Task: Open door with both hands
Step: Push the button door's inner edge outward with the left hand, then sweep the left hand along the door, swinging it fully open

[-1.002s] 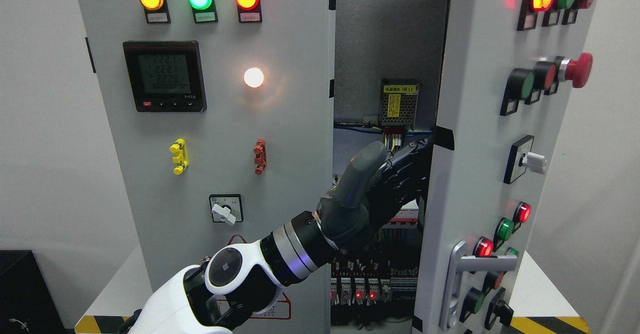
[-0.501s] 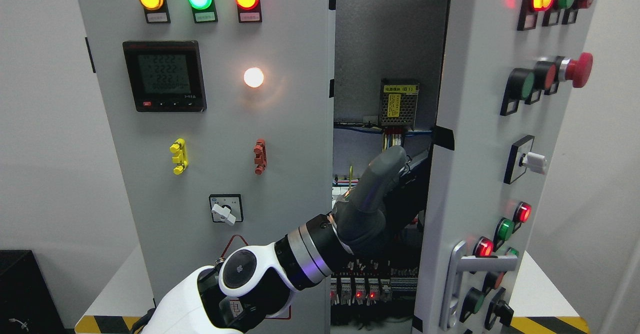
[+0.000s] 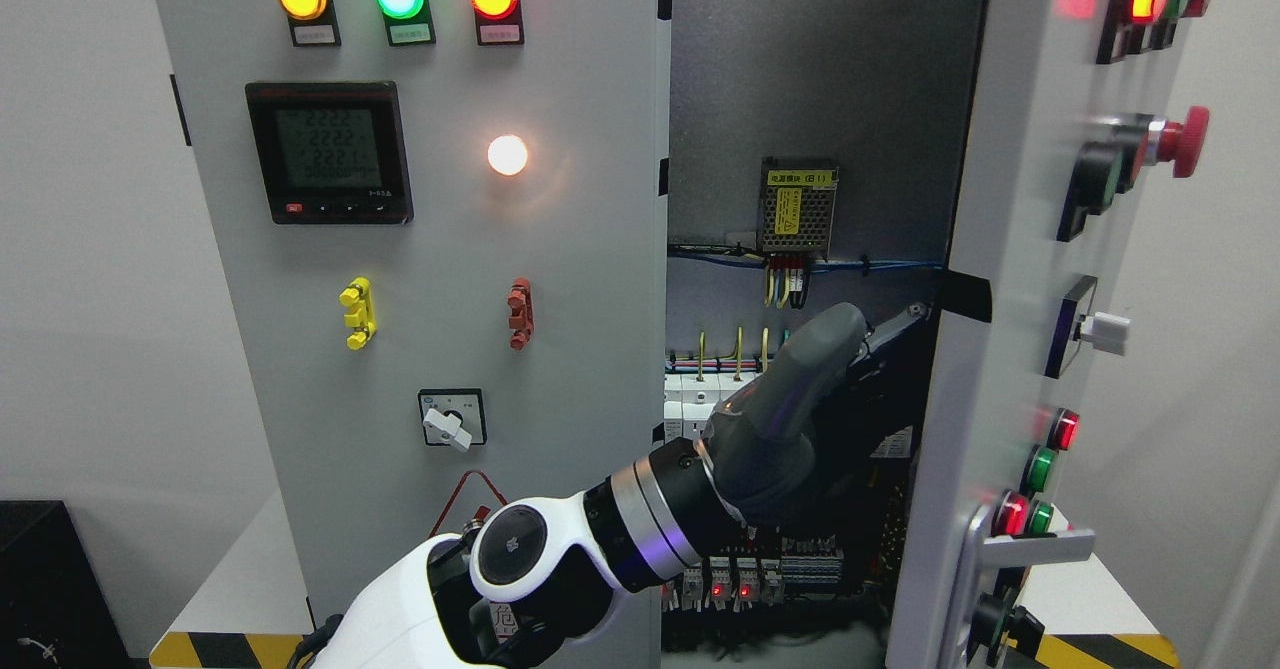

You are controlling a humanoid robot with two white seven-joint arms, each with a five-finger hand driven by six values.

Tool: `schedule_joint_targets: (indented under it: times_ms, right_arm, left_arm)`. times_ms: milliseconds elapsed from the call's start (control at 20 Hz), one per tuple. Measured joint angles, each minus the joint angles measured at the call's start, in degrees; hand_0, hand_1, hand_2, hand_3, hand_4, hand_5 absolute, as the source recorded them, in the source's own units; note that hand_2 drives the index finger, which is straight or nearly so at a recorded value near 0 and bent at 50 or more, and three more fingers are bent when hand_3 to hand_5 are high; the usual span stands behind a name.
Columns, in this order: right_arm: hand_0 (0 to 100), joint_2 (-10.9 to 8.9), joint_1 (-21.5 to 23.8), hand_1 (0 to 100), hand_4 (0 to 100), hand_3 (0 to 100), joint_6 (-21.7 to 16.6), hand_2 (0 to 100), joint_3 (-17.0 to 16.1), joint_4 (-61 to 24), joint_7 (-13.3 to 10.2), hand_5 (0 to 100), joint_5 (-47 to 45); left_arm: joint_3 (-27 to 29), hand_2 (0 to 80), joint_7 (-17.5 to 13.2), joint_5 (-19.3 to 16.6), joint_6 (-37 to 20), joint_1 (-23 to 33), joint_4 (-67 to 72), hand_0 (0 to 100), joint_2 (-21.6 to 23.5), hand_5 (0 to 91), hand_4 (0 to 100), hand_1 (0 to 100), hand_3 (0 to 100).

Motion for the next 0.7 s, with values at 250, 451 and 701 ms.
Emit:
schedule_joint_targets:
  times_ms: [250,451,701]
  right_arm:
    - [0,0.0,0.0,0,0,0,0.0,0,0.0,0.0,0.0,0,0.0]
    - [0,0.0,0.0,0,0,0,0.0,0,0.0,0.0,0.0,0,0.0]
    - [0,0.0,0.0,0,0,0,0.0,0,0.0,0.0,0.0,0,0.0]
  left_arm:
    - [-1.0,0.0,0.0,-0.1,-0.2,-0.3,0.0,0,-1.8,0.0,0,0,0]
    - [-1.7,0.0,0.0,-0.1,-0.1,-0.7,0.1,0,-3.1,0.0,0,0,0]
    - [-2.3,0.0,0.0,-0.2,0.0,-1.1,0.1,0,-4.4,0.0,0,0,0]
